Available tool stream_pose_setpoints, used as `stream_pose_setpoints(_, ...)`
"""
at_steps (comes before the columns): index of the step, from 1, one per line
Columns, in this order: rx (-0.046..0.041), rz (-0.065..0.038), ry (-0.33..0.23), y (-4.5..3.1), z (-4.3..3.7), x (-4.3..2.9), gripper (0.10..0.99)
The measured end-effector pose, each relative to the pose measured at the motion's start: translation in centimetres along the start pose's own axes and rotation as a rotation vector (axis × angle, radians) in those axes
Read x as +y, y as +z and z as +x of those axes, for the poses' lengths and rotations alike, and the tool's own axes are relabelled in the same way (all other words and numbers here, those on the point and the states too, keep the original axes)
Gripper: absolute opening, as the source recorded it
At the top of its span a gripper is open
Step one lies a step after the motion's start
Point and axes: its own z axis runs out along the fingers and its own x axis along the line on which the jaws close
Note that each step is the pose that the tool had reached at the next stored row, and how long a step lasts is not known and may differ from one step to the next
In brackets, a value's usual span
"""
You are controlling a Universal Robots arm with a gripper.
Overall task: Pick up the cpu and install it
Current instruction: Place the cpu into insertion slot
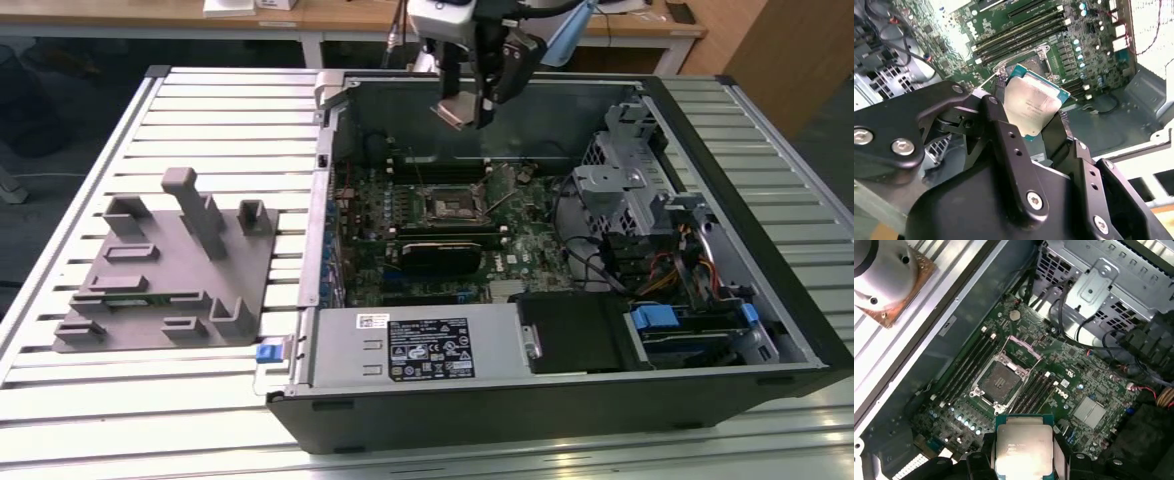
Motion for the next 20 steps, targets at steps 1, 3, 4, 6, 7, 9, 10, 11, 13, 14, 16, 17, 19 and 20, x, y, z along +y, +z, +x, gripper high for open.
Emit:
stream_pose_setpoints(1, -0.0008, 0.000, 0.014, 0.01, 0.01, 0.00, 0.541)
stream_pose_setpoints(3, -0.0028, 0.000, 0.047, 0.03, 0.01, 0.00, 0.541)
stream_pose_setpoints(4, -0.0037, 0.000, 0.061, 0.03, 0.01, 0.01, 0.541)
stream_pose_setpoints(6, -0.0052, -0.001, 0.087, 0.05, 0.03, 0.02, 0.541)
stream_pose_setpoints(7, -0.0060, -0.001, 0.101, 0.06, 0.03, 0.02, 0.541)
stream_pose_setpoints(9, -0.0079, -0.001, 0.131, 0.06, 0.03, 0.02, 0.541)
stream_pose_setpoints(10, -0.0089, -0.001, 0.148, 0.07, 0.03, 0.02, 0.541)
stream_pose_setpoints(11, -0.0099, -0.001, 0.164, 0.08, 0.03, 0.02, 0.541)
stream_pose_setpoints(13, -0.0116, -0.001, 0.193, 0.09, 0.05, 0.03, 0.541)
stream_pose_setpoints(14, -0.0124, -0.001, 0.206, 0.10, 0.05, 0.03, 0.541)
stream_pose_setpoints(16, -0.0138, -0.002, 0.230, 0.12, 0.05, 0.03, 0.541)
stream_pose_setpoints(17, -0.0145, -0.002, 0.241, 0.13, 0.05, 0.03, 0.541)
stream_pose_setpoints(19, -0.0162, -0.002, 0.269, 0.15, 0.05, 0.03, 0.541)
stream_pose_setpoints(20, -0.0171, -0.002, 0.284, 0.16, 0.05, 0.03, 0.541)
